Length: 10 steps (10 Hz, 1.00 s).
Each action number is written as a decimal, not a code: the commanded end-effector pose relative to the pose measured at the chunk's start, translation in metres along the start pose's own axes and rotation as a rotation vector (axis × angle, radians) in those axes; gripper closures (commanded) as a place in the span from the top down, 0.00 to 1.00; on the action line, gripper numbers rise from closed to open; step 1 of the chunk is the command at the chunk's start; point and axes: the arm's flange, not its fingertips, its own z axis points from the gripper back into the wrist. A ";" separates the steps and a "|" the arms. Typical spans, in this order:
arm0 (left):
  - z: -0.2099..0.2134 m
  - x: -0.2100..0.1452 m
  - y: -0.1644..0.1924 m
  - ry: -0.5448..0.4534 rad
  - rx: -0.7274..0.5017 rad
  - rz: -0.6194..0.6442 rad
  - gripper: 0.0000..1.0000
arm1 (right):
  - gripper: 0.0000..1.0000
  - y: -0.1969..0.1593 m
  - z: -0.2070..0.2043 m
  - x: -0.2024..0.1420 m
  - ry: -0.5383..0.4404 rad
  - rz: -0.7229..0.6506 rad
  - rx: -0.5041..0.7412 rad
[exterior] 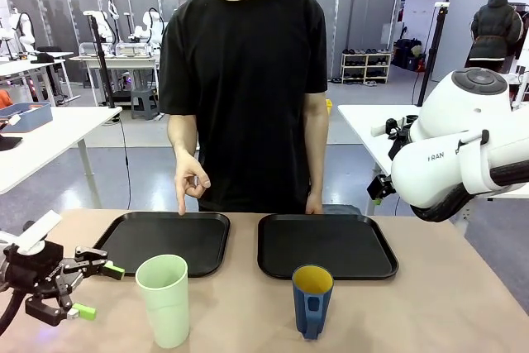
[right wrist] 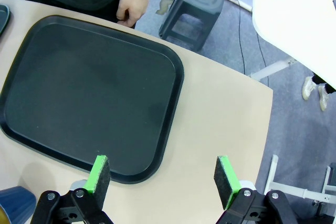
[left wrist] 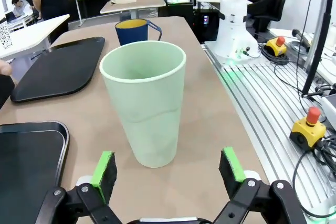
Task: Sort and store the cups by type.
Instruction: Pick up the Reusable plastic cup.
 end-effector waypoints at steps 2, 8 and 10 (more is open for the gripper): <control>-0.011 -0.019 0.012 -0.034 -0.041 -0.005 1.00 | 1.00 -0.001 -0.001 0.000 0.001 -0.001 -0.002; -0.047 -0.039 0.020 -0.204 -0.084 -0.007 1.00 | 1.00 -0.001 -0.001 0.000 0.001 -0.001 -0.002; -0.056 -0.042 0.022 -0.214 -0.077 0.001 1.00 | 1.00 -0.001 -0.001 0.000 0.001 -0.001 -0.002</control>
